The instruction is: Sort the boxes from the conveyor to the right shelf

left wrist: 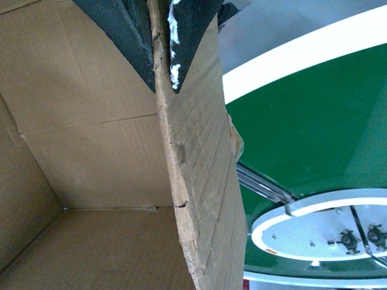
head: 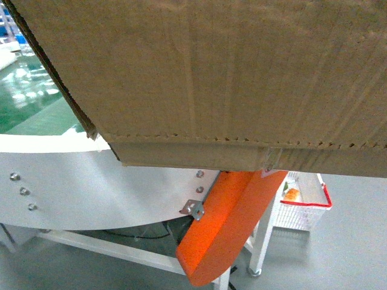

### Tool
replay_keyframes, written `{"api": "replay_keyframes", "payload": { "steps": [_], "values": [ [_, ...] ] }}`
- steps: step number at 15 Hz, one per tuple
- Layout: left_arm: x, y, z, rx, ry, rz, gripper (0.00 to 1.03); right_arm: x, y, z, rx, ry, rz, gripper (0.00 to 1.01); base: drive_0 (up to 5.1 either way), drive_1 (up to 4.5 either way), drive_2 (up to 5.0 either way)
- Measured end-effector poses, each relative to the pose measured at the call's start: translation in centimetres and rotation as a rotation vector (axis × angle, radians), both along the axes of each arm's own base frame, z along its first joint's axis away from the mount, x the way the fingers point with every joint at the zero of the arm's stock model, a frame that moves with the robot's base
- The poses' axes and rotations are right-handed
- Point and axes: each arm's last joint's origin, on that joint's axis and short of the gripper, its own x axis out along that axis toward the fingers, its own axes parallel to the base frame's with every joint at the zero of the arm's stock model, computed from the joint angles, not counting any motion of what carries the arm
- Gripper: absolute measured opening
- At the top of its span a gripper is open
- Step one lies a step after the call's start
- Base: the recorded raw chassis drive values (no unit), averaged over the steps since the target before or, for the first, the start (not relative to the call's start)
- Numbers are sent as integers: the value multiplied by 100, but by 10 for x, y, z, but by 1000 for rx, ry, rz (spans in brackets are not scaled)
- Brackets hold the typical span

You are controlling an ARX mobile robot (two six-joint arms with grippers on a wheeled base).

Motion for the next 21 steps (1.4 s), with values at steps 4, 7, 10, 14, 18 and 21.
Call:
{"api": "replay_keyframes", "payload": {
  "steps": [4,7,10,14,18,21],
  "values": [
    [0,0,0,0,-1,-1,2,0,0,0,0,0,0,2,-162,-162,-162],
    [0,0,0,0,0,0,2,0,0,0,0,0,0,2,-151,-151,-151],
    [0,0,0,0,0,0,2,0,0,0,0,0,0,2,-151,-151,-151],
    [0,0,0,0,0,0,2,0,0,0,0,0,0,2,-151,-151,-151],
    [0,0,0,0,-1,0,2,0,0,0,0,0,0,2,-153,-153,-153],
    [0,0,0,0,0,0,2,0,0,0,0,0,0,2,-153,-153,-153]
  ]
}}
